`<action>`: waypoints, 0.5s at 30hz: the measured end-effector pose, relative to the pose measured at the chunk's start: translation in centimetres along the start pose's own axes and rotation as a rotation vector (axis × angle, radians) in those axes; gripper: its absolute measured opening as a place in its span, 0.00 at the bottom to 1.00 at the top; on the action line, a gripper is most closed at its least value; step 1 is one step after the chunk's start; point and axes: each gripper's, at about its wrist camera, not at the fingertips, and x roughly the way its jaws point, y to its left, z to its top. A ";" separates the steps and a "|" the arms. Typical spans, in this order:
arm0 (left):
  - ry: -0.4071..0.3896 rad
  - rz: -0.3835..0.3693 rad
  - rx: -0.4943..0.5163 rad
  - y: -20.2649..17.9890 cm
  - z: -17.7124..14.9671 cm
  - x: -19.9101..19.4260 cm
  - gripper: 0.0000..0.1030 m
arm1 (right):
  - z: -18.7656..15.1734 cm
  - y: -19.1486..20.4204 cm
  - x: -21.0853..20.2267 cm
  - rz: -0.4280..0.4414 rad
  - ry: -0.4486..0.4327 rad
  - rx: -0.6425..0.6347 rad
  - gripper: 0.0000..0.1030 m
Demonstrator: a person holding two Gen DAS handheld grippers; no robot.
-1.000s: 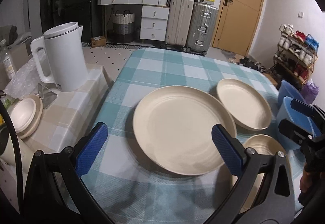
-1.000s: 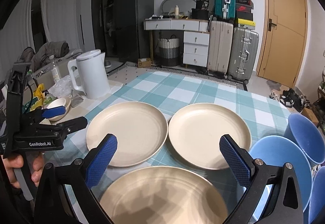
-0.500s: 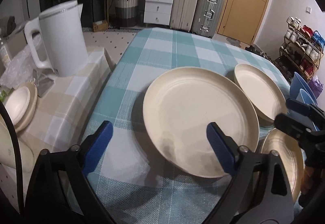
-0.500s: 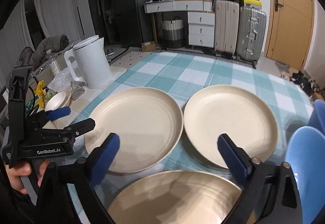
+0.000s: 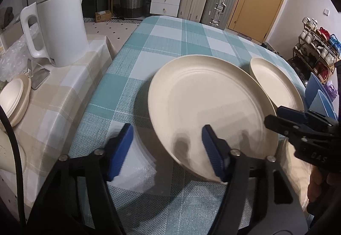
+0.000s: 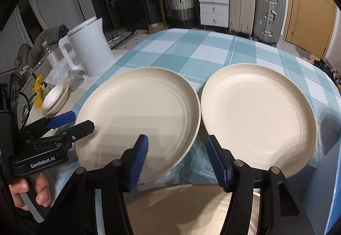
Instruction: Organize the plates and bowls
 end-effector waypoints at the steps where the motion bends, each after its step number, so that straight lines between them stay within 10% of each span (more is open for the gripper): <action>1: 0.006 -0.003 0.000 0.0 0.0 0.1 0.55 | 0.0 0.0 0.3 -0.003 0.005 -0.002 0.52; 9: 0.026 -0.009 -0.010 0.0 -0.3 0.5 0.24 | -0.1 -0.2 1.4 -0.061 0.013 0.002 0.28; 15: 0.019 -0.007 -0.009 0.0 -0.4 0.7 0.22 | -0.2 -0.2 1.4 -0.079 0.004 -0.008 0.18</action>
